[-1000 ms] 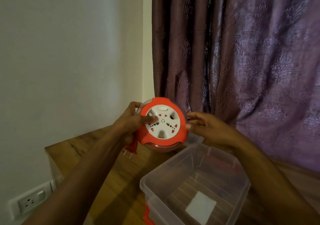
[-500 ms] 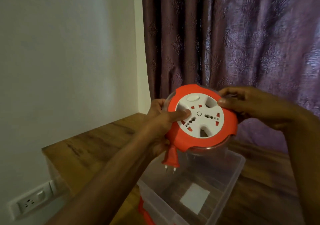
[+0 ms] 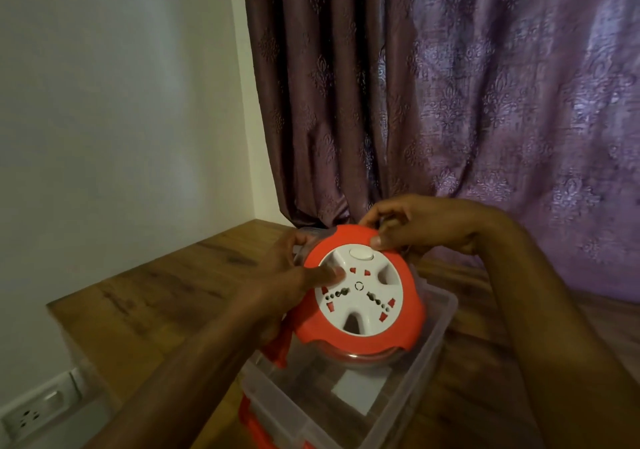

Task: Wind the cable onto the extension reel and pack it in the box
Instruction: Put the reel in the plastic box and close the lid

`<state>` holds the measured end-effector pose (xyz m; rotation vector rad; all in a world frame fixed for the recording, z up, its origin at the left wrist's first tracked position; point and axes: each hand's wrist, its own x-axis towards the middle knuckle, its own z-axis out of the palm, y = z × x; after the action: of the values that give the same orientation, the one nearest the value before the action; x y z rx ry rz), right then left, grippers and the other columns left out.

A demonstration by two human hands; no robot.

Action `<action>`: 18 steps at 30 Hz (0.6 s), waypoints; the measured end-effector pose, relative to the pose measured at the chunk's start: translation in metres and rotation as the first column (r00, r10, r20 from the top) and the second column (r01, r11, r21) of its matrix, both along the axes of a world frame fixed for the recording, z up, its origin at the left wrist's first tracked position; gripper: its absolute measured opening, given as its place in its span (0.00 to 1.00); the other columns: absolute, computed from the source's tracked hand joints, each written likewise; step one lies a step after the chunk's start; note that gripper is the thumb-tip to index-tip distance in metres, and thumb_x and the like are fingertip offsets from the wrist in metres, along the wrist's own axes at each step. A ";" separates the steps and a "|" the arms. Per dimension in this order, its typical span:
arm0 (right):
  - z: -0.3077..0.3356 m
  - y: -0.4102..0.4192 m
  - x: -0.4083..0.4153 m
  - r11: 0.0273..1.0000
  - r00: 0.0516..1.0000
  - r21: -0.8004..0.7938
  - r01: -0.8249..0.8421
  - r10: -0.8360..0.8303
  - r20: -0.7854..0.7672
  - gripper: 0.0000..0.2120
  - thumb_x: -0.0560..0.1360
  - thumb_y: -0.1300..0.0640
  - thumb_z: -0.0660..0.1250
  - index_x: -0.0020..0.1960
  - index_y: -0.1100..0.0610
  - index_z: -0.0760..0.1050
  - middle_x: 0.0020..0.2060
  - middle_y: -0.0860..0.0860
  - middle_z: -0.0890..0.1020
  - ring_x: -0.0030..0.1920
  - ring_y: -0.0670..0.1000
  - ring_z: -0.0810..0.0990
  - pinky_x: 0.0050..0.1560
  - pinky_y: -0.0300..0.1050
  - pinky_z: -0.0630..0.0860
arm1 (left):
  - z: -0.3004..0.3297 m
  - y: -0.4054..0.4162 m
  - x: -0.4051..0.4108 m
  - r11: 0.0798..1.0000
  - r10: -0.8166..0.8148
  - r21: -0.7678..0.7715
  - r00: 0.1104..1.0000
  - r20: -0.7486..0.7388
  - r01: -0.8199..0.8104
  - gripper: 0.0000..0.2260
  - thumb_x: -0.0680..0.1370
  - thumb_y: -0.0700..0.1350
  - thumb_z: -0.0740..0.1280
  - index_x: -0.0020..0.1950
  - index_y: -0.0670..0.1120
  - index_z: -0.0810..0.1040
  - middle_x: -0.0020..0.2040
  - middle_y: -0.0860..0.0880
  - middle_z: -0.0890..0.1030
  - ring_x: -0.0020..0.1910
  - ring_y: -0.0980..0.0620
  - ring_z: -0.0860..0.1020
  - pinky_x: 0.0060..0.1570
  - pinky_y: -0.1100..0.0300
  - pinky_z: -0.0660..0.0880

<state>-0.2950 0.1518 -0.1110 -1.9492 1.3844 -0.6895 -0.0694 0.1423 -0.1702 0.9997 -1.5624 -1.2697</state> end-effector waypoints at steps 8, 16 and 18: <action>-0.005 -0.006 -0.004 0.993 0.993 0.110 0.043 -0.030 -0.115 0.08 0.71 0.58 0.74 0.50 0.58 0.82 0.41 0.55 0.85 0.39 0.52 0.82 0.40 0.46 0.81 | -0.011 -0.005 -0.008 0.998 -0.036 -0.037 0.961 0.274 0.048 0.24 0.66 0.44 0.80 0.56 0.54 0.73 0.48 0.46 0.83 0.38 0.47 0.85 0.34 0.55 0.83; -0.013 -0.015 0.021 0.986 0.962 0.151 0.071 -0.028 -0.273 0.07 0.71 0.60 0.73 0.49 0.59 0.83 0.39 0.52 0.85 0.41 0.54 0.82 0.44 0.47 0.81 | -0.015 -0.010 -0.017 0.981 -0.052 -0.112 0.767 0.639 0.160 0.25 0.70 0.53 0.77 0.64 0.58 0.72 0.41 0.60 0.73 0.36 0.61 0.76 0.25 0.71 0.70; -0.015 -0.016 0.024 0.985 0.954 0.149 0.087 -0.039 -0.298 0.06 0.71 0.61 0.73 0.47 0.58 0.84 0.38 0.51 0.85 0.40 0.54 0.83 0.46 0.49 0.81 | -0.017 -0.010 -0.018 0.972 -0.036 -0.145 0.726 0.687 0.186 0.25 0.71 0.55 0.76 0.64 0.58 0.72 0.40 0.60 0.73 0.35 0.62 0.75 0.25 0.73 0.68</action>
<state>-0.2711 0.1358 -0.1261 -1.9413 1.6324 -0.3096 -0.0876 0.1320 -0.1871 1.3401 -2.2963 -0.8070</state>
